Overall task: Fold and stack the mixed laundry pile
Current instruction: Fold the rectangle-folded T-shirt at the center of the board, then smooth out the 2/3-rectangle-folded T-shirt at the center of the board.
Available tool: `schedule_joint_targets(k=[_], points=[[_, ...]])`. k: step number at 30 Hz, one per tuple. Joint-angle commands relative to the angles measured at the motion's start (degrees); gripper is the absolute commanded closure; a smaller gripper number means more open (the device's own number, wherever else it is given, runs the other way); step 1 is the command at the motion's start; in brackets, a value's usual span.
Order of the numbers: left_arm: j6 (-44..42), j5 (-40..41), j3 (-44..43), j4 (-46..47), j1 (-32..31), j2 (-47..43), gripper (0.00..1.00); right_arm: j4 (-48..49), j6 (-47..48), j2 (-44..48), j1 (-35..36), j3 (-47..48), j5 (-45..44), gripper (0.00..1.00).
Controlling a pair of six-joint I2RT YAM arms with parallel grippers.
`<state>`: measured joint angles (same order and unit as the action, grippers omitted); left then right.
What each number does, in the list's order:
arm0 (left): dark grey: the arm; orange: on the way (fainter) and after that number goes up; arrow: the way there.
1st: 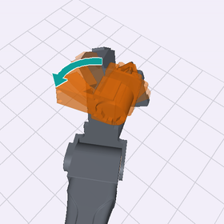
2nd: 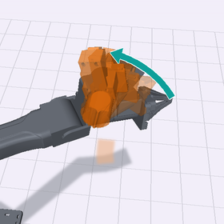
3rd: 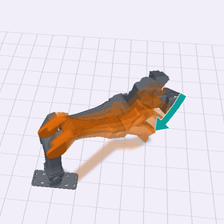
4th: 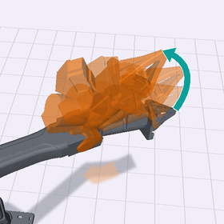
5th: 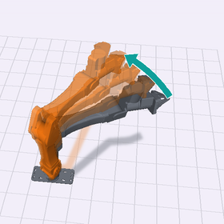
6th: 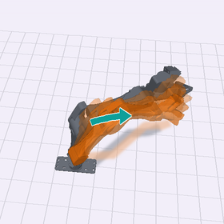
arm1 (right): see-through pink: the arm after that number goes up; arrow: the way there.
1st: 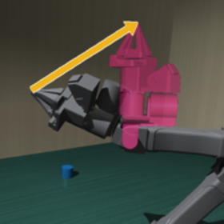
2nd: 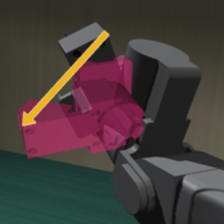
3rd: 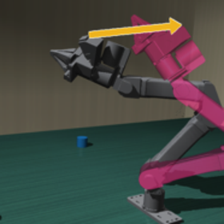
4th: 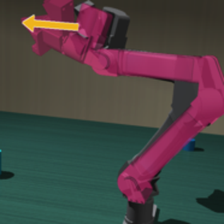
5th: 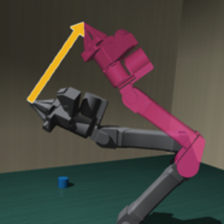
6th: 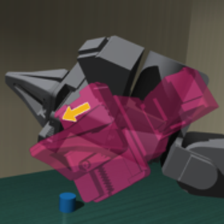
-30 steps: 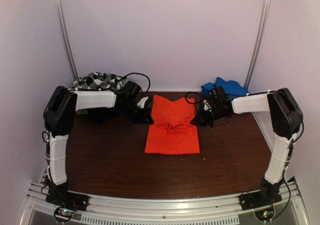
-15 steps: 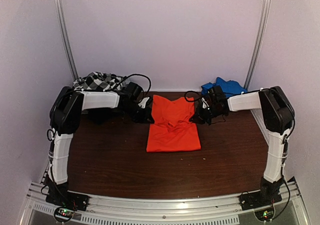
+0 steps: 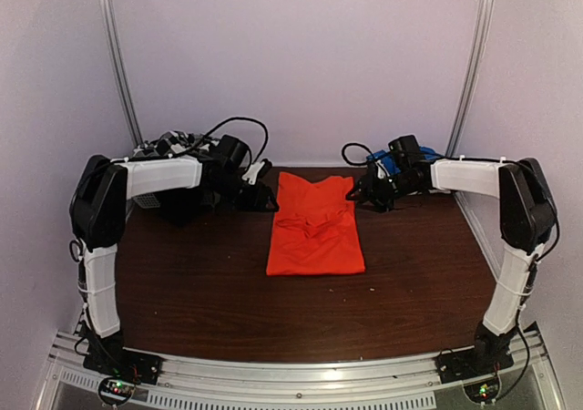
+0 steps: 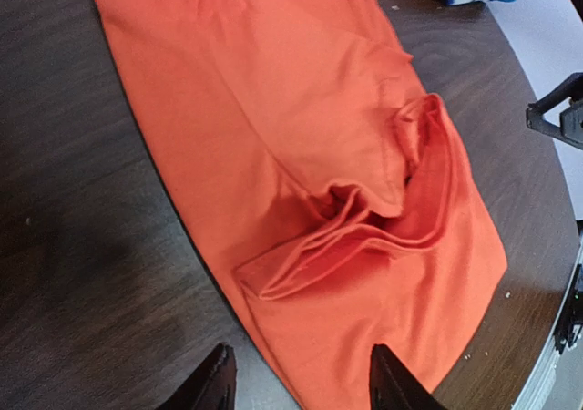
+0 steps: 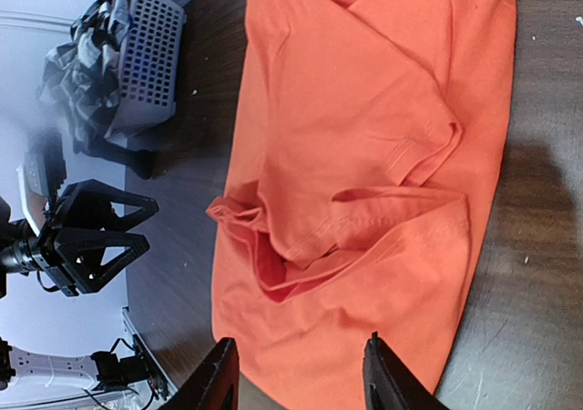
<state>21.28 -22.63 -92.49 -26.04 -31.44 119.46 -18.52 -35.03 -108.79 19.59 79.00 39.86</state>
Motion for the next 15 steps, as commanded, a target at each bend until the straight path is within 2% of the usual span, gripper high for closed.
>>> schedule_joint_targets(k=[1, 4, 8, 11, 15], points=[[-2.13, -6.73, 4.56, 5.43, -0.48, -3.26, 0.57, 1.31, -0.67, 3.88, 2.77, -5.78, 3.3, 0.59], [-1.76, -7.57, 6.0, 6.98, -2.14, -2.6, 0.68, 6.21, -4.16, 3.8, 5.49, -9.55, 4.6, 0.68], [1.19, -8.27, 7.08, 10.22, -2.65, -0.45, 0.76, 11.78, -7.65, 0.62, 8.34, -10.35, 4.68, 0.75], [2.28, -8.58, 5.51, 10.43, -2.66, 2.24, 0.8, 14.58, -9.74, -3.08, 9.57, -8.25, 4.84, 0.8], [2.82, -7.97, 1.22, 9.21, -2.59, 6.1, 0.81, 16.11, -10.6, -8.01, 9.77, -4.26, 3.78, 0.8]])
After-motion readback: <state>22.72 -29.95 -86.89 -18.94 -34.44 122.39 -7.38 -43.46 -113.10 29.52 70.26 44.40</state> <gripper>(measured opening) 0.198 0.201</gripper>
